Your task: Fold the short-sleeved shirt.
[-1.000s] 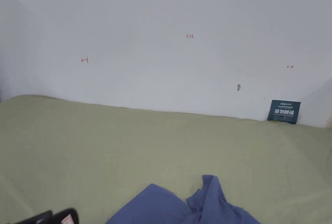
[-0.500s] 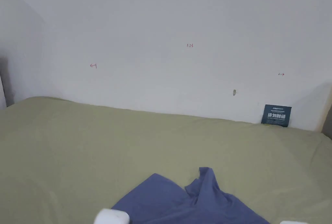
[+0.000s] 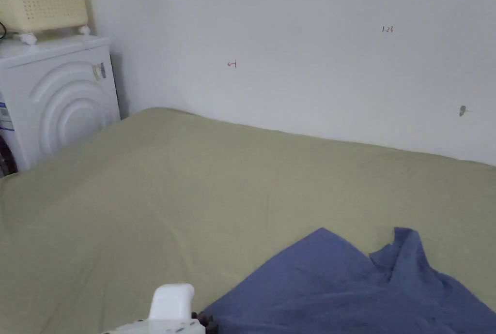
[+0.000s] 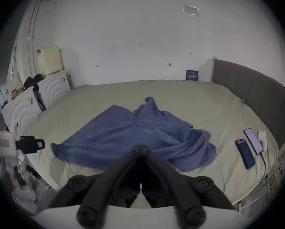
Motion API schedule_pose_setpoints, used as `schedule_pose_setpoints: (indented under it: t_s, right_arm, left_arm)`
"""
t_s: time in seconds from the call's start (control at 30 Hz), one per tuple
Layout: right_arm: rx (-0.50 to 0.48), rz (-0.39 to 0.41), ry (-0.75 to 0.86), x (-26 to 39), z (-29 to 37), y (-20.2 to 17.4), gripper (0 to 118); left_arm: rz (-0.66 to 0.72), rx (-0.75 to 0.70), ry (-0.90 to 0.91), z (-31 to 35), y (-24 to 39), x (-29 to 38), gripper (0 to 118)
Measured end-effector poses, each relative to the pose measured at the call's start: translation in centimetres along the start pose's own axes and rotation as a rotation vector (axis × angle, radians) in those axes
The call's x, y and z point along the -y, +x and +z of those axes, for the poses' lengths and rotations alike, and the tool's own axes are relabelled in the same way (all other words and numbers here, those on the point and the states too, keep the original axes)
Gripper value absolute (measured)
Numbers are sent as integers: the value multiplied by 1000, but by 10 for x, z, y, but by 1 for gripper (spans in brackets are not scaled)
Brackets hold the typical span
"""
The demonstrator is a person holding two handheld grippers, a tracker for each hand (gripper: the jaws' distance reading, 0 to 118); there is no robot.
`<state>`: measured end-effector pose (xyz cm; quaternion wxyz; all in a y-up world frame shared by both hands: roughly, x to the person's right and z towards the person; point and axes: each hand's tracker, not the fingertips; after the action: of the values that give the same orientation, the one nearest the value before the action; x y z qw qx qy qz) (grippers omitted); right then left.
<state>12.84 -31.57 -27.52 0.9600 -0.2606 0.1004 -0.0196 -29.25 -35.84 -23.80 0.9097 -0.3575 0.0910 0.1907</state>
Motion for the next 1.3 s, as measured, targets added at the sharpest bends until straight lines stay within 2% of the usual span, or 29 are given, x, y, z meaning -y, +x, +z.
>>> schedule_pose_setpoints:
  t_s: [0.03,0.07,0.1,0.17,0.2,0.27,0.37,0.4,0.43,0.47,0.5,0.53,0.57,0.6,0.63,0.67,0.73,0.83,0.9,0.93,1.03,1.13,1.2,1.23,1.27,1.3]
  right_arm:
    - [0,-6,5,-4,-3,3,0]
    - [-8,-17,9,-8,-5,7,1]
    - [-27,-29,13,-10,-8,10,1]
    - [-90,-56,28,-14,-14,18,1]
    - [-92,-53,26,-16,-16,20,1]
    - [-79,-38,10,-22,-29,23,1]
    - [-107,-55,-17,-35,-50,34,3]
    - [-114,-53,-23,-42,-60,39,4]
    - [-127,-49,-29,-50,-73,45,4]
    - [-117,-38,-37,-60,-86,49,5]
    - [-105,-18,-53,-71,-103,55,5]
    - [-126,14,-72,-84,-126,64,7]
    - [-95,62,-130,-101,-151,70,11]
    - [-95,112,-152,-112,-172,74,22]
    - [-130,162,-189,-127,-200,82,39]
    - [-141,181,-233,-140,-227,86,51]
    - [-218,205,-311,-159,-278,95,51]
    - [-299,129,-482,-169,-350,107,51]
    - [-292,155,-574,-164,-386,109,51]
    - [-255,229,-595,-159,-401,106,51]
    - [-240,302,-732,-145,-425,105,51]
    - [-252,318,-710,-142,-425,104,51]
    - [-241,294,-721,-144,-425,105,51]
    - [-212,271,-724,-147,-423,104,48]
    - [-194,242,-727,-147,-417,105,35]
    - [-187,230,-696,-148,-409,103,0]
  left_arm:
    - [51,-20,-14,-5,-11,-8,64]
    - [64,-44,-14,-12,-19,-12,91]
    - [72,-74,0,-17,-24,-14,102]
    - [88,-80,7,-38,-37,-17,106]
    - [99,-75,4,-44,-37,-17,110]
    - [92,-16,-99,-68,-32,-14,110]
    - [-8,-133,-148,-95,-23,-5,110]
    - [-17,-160,-148,-100,-20,-2,107]
    - [8,-154,-149,-103,-20,-1,96]
    - [53,-154,-136,-100,-20,2,65]
    - [63,-195,-81,-96,-19,6,14]
    - [80,-148,-24,-92,-19,10,3]
    - [81,-132,-60,-95,-32,7,3]
    - [74,-120,-79,-95,-31,8,3]
    - [52,-117,-88,-94,-29,10,3]
    - [30,-122,-78,-92,-30,9,3]
    - [23,-108,-83,-90,-32,8,3]
    - [13,-116,-86,-93,-32,7,3]
    - [22,-119,-97,-96,-33,8,3]
    - [25,-119,-100,-96,-33,7,3]
    - [14,-121,-108,-96,-33,7,3]
    - [2,-122,-118,-97,-32,5,3]
    - [-2,-121,-120,-100,-32,5,3]
    - [0,-120,-121,-100,-32,5,3]
    - [3,-119,-116,-100,-33,5,3]
    - [9,-116,-113,-100,-33,6,3]
